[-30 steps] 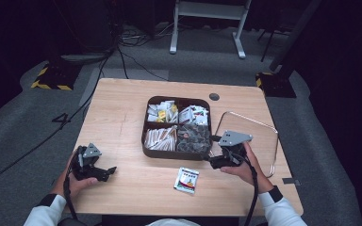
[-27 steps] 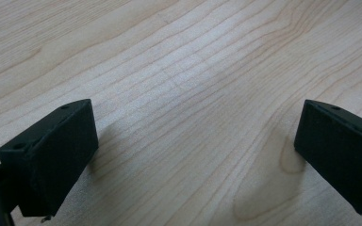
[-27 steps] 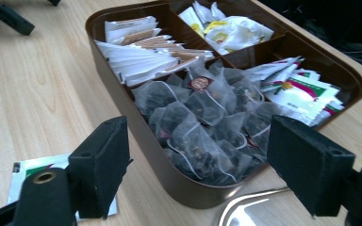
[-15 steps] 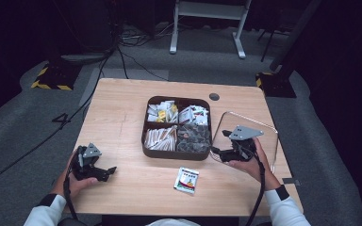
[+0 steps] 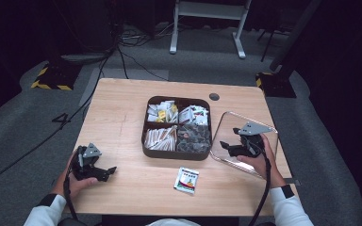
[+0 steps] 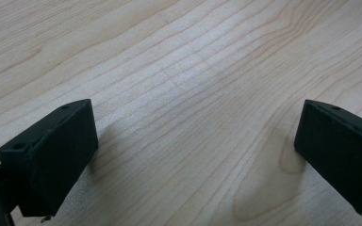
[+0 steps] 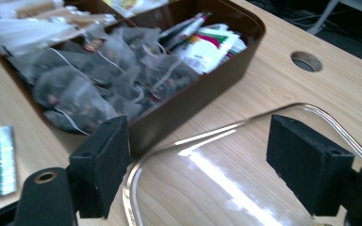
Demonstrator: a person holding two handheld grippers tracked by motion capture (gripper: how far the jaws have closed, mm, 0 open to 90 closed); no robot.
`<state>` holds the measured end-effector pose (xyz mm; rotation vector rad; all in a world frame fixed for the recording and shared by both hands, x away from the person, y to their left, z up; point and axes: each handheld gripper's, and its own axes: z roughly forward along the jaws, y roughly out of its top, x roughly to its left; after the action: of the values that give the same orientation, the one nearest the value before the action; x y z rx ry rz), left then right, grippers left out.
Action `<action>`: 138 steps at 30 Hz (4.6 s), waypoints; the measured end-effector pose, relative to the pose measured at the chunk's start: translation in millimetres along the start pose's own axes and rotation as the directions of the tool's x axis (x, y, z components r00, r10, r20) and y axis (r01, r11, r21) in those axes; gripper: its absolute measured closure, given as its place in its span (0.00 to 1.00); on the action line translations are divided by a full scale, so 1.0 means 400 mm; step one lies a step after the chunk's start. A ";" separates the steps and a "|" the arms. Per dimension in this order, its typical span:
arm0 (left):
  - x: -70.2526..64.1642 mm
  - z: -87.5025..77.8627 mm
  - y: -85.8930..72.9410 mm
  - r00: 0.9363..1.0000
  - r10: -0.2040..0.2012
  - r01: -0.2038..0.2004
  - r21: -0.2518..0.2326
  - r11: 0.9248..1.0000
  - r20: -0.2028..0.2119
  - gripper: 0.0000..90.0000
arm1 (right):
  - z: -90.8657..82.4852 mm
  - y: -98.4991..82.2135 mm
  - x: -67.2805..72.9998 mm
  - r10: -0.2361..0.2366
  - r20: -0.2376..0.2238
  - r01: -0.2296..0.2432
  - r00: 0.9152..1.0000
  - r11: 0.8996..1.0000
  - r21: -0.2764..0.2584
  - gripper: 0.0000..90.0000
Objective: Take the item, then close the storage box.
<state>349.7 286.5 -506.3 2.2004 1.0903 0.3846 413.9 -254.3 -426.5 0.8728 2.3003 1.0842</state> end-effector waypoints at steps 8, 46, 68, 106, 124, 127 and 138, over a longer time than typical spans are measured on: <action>0.000 0.000 0.000 1.000 0.000 0.000 0.000 1.000 0.000 0.00 | 0.007 -0.021 -0.040 0.029 0.061 -0.032 0.998 0.998 0.053 0.25; 0.000 0.000 0.000 1.000 0.000 0.000 0.001 1.000 0.001 0.00 | 0.075 -0.170 -0.210 0.214 0.180 -0.245 0.960 0.954 0.172 0.41; 0.000 0.000 0.000 1.000 0.000 0.000 0.001 1.000 0.001 0.00 | 0.076 -0.175 -0.215 0.259 0.113 -0.274 0.959 0.951 0.145 0.66; 0.003 0.002 0.003 1.000 0.004 -0.004 0.000 1.000 0.003 0.00 | 0.026 -0.157 -0.223 0.211 0.160 -0.230 0.964 0.967 0.112 0.67; 0.004 0.003 0.003 1.000 0.004 -0.004 -0.002 1.000 0.003 0.00 | -0.044 -0.097 -0.222 0.193 0.159 -0.201 0.968 0.979 0.039 0.67; 0.004 0.003 0.003 1.000 0.008 -0.008 -0.003 1.000 0.002 0.00 | -0.054 -0.076 -0.214 0.180 0.151 -0.186 0.972 0.982 0.024 0.67; 0.002 0.002 0.002 1.000 0.000 0.000 0.000 1.000 0.002 0.00 | -0.059 0.007 -0.184 0.127 0.112 -0.127 0.986 0.992 -0.006 0.67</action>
<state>351.1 286.7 -506.4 2.2004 1.0900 0.3823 451.5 -316.8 -401.1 1.0658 2.1784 1.0582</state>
